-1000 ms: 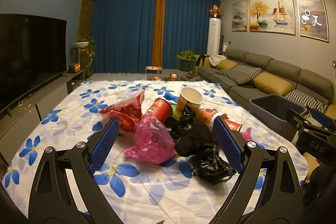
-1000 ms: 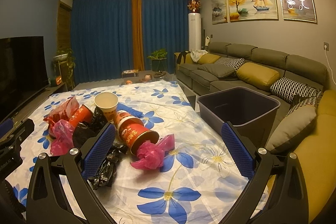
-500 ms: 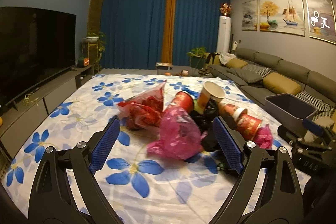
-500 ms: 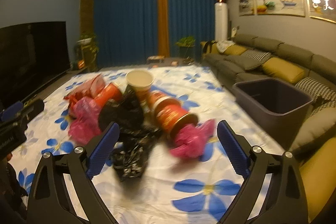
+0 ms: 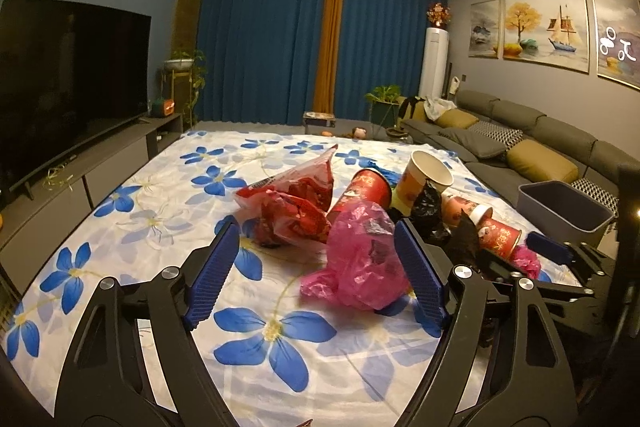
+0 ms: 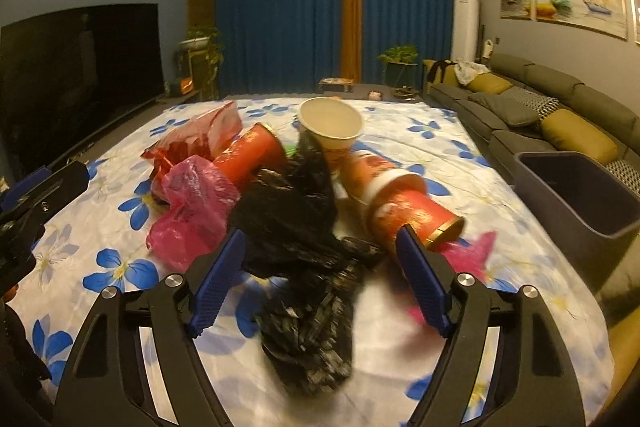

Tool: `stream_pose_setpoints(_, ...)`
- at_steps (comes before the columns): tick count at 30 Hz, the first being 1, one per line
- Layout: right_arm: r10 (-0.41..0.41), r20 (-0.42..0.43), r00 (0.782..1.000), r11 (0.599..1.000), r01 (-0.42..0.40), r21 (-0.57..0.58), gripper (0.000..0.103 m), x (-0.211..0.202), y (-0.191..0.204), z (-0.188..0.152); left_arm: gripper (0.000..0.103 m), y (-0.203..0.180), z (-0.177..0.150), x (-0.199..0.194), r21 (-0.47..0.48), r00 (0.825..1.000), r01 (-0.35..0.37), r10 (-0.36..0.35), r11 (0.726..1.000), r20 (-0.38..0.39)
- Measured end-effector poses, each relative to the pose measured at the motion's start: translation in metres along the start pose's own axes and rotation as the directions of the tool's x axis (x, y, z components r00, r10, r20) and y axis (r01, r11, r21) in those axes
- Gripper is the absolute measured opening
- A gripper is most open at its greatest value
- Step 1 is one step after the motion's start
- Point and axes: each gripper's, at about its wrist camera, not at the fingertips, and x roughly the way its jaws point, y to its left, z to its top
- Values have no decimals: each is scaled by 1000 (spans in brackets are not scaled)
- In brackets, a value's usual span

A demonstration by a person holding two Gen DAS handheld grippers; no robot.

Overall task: Collect trash
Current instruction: 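Grasp the black plastic bag with the right tool while the left tool grasps the pink plastic bag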

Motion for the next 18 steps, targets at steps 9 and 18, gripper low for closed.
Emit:
stream_pose_setpoints(9, 39, -91, 995, 998, -43, -37, 47, 35, 6, 3, 64, -1, 4, 21, 7, 998, 57, -56, 998, -38)
stream_pose_setpoints(18, 77, -92, 993, 996, -80, -29, 5, 32, 0, -2, 64, -16, -2, 50, 32, 989, 101, -97, 994, -112)
